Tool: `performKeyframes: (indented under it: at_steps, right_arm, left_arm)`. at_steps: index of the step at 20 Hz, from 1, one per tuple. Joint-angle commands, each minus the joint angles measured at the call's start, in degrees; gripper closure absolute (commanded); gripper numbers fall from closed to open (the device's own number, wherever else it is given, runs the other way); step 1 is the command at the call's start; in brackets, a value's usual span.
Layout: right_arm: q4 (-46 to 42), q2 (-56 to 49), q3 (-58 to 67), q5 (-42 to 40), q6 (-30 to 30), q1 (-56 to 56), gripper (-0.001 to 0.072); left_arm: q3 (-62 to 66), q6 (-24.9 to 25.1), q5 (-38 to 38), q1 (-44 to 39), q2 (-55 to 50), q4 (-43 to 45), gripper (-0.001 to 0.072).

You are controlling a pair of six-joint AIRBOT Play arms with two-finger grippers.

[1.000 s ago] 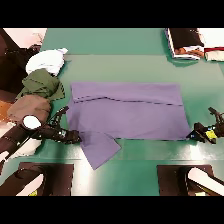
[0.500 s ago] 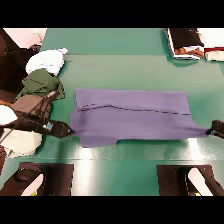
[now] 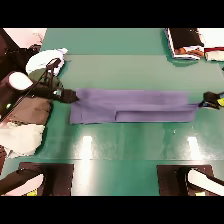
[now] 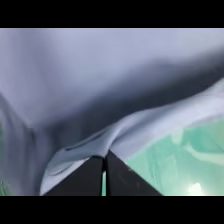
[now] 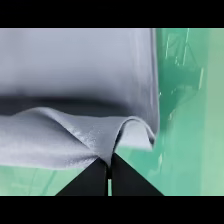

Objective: Fold the shirts.

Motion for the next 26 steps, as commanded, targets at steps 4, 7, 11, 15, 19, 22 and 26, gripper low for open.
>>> performKeyframes:
  at_steps: [4, 7, 11, 15, 19, 22, 26]
  right_arm:
    - [3.5, -16.9, 12.0, -3.3, 1.8, 3.2, 0.0697]
    - [15.8, -22.4, 16.5, -5.4, 1.7, 0.5, 0.0223]
    - [20.0, -24.4, 19.4, 0.4, -2.9, -4.6, 0.0199]
    - [18.6, -21.9, 12.0, 5.9, -10.2, -12.1, 0.0199]
    - [21.2, -24.0, 5.3, 3.3, -14.5, -16.3, 0.0199]
    - [22.8, -28.0, 4.7, 2.8, -16.0, -15.6, 0.0201]
    - [22.7, -31.2, 4.7, 3.0, -16.5, -11.2, 0.0264]
  left_arm:
    - [11.1, 0.2, 10.2, 0.0, -15.7, 0.3, 0.0682]
    - [11.7, -3.0, 15.3, 0.0, -16.3, 0.3, 0.0180]
    - [16.0, -3.2, 7.2, 0.0, -16.2, 0.6, 0.0102]
    - [17.6, -1.2, -1.7, 0.0, -16.2, -0.2, 0.0675]
    - [17.6, -1.3, -4.0, 0.0, -16.3, -1.3, 0.0675]
    - [17.4, -1.3, -4.1, 0.0, -16.7, -3.4, 0.0675]
    - [17.4, -1.3, -4.3, 0.0, -18.4, -6.6, 0.0683]
